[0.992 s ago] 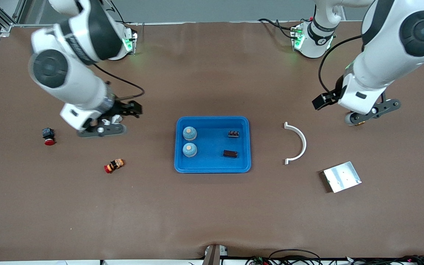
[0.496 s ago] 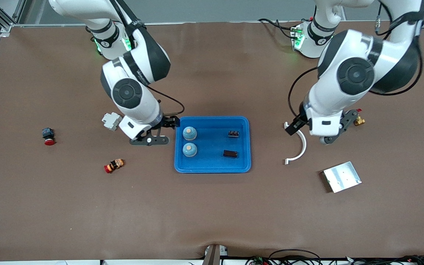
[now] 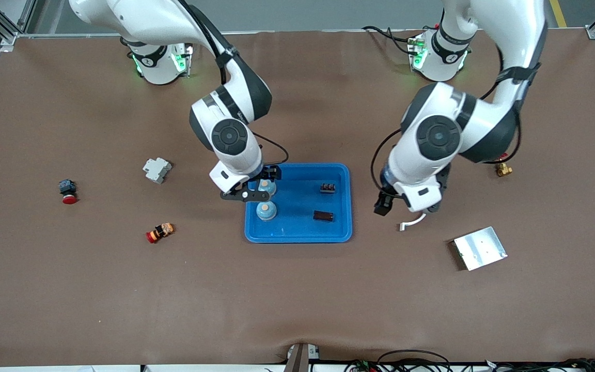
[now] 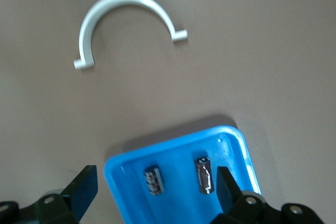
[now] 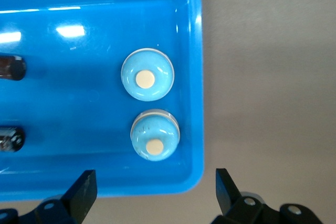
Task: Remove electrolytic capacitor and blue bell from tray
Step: 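Grasp a blue bell with the right gripper while the left gripper grasps a capacitor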
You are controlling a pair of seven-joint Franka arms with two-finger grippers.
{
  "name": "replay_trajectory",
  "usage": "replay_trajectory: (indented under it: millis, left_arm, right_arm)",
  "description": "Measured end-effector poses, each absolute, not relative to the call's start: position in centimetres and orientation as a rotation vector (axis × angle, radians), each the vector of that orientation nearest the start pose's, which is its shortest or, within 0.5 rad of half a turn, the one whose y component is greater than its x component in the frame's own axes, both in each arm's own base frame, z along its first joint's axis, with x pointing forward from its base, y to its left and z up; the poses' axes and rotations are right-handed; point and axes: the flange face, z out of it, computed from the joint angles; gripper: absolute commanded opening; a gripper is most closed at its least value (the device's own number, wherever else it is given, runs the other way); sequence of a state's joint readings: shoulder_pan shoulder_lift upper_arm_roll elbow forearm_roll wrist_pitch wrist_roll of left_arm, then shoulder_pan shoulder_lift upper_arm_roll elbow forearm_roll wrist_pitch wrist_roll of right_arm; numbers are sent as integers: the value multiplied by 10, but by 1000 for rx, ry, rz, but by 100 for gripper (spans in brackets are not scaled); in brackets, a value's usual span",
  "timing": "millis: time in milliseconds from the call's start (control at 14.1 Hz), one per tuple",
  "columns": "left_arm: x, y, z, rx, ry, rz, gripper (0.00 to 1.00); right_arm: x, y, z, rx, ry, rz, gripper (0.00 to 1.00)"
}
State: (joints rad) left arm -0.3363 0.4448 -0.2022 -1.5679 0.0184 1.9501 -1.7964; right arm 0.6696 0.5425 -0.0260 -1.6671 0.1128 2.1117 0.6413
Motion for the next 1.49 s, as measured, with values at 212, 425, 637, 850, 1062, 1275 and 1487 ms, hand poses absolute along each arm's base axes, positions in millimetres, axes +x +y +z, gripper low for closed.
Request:
replay_trajectory:
  millis: [212,425,637,850,1062,1275,1487]
  left_arm:
    - [586,-349,361,-2458,-1942,132,100]
    - [580,-368,335,-2394,-1995,107,100]
    - [578,-387,312,-2332,-2079,34,100]
    - [584,-396,287,-2307,-2091,11,100]
    - [588,-401,271,-2267,-2131,23,100]
    - [590,-404,261,-2255,-2149,29,100]
    - [594,-411,245,-2255,-2145,42,100]
  right_arm:
    - [527,415,251,-3132,108,190,100]
    - [518,427,232,-3133,116,180,100]
    - [512,432,224,-3138,113,184,100]
    - [507,426,208,-3122,123,134,100]
    - [504,422,199,-3116,130,115,100]
    - [504,423,199,-3116,130,114,100]
    - [502,424,199,-3116,140,115,100]
